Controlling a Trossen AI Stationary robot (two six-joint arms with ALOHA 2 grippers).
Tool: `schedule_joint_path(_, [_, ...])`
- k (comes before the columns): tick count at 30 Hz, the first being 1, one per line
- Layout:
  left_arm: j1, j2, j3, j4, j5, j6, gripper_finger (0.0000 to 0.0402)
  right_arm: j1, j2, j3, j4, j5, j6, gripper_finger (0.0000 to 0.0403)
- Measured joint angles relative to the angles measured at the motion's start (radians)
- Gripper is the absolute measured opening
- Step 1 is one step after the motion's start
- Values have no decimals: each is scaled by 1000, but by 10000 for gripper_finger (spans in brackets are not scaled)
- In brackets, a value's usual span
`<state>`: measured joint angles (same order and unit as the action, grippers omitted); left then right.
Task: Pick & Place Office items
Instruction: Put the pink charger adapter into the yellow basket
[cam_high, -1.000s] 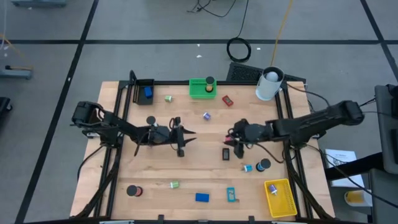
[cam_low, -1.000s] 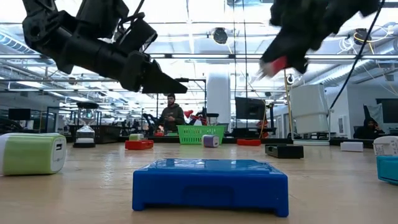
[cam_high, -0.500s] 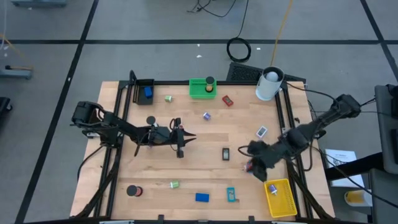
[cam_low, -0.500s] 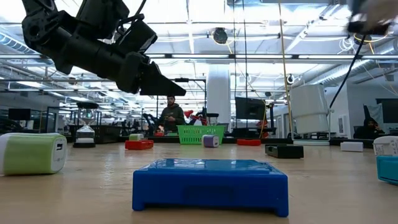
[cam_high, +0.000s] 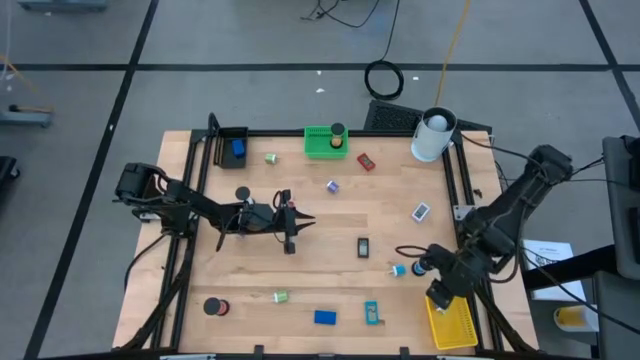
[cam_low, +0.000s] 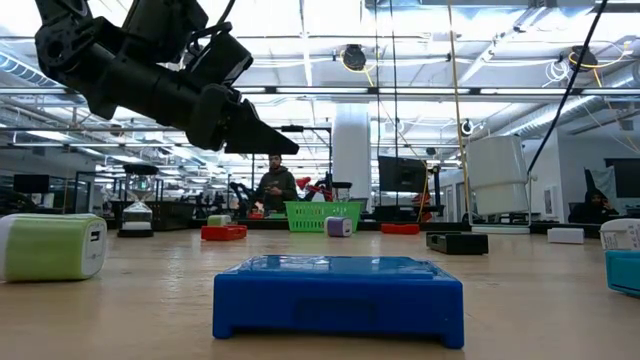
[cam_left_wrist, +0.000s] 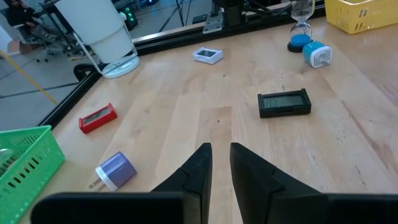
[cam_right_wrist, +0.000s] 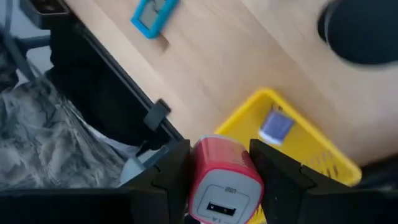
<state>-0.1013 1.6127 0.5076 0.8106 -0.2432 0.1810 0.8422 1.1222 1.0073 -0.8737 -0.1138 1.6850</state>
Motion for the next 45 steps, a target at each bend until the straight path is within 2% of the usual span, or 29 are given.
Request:
schedule_joint_path(6, [0, 0, 0, 0, 0, -1, 60, 85, 28, -44, -7, -48, 156, 138])
schedule_joint_path(11, [0, 0, 0, -6, 0, -1, 60, 121, 46, -126, 82, -100, 214, 142])
schedule_joint_path(23, [0, 0, 0, -7, 0, -3, 60, 179, 45, -248, 225, -132, 330, 140])
schedule_joint_path(31, [0, 0, 0, -8, -1, -3, 60, 182, 45, -338, 345, -154, 338, 140])
schedule_joint_path(45, [0, 1, 0, -15, -1, -3, 61, 181, 45, -377, 343, -177, 328, 154])
